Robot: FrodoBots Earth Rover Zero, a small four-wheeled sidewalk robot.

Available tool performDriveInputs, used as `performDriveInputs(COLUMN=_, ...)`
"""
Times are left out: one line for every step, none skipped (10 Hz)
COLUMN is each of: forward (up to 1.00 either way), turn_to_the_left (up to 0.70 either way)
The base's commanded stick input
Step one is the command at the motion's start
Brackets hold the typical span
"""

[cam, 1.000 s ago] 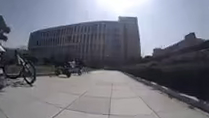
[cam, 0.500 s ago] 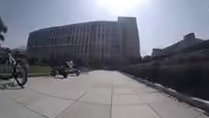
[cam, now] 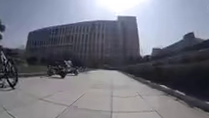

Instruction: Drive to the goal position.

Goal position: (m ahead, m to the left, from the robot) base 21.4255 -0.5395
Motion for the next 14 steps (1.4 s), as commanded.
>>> performDriveInputs(forward=0.45, turn_to_the_left=0.00)
performDriveInputs(forward=0.45, turn_to_the_left=0.00)
performDriveInputs(forward=0.17, turn_to_the_left=0.00)
performDriveInputs(forward=0.00, turn_to_the_left=0.00)
performDriveInputs(forward=0.00, turn_to_the_left=0.00)
performDriveInputs(forward=0.00, turn_to_the_left=0.00)
performDriveInputs(forward=0.00, turn_to_the_left=0.00)
performDriveInputs(forward=0.00, turn_to_the_left=0.00)
performDriveInputs(forward=0.00, turn_to_the_left=0.00)
performDriveInputs(forward=0.00, turn_to_the_left=0.00)
performDriveInputs(forward=0.00, turn_to_the_left=0.00)
performDriveInputs(forward=0.00, turn_to_the_left=0.00)
performDriveInputs(forward=0.14, turn_to_the_left=0.00)
performDriveInputs(forward=0.45, turn_to_the_left=0.00)
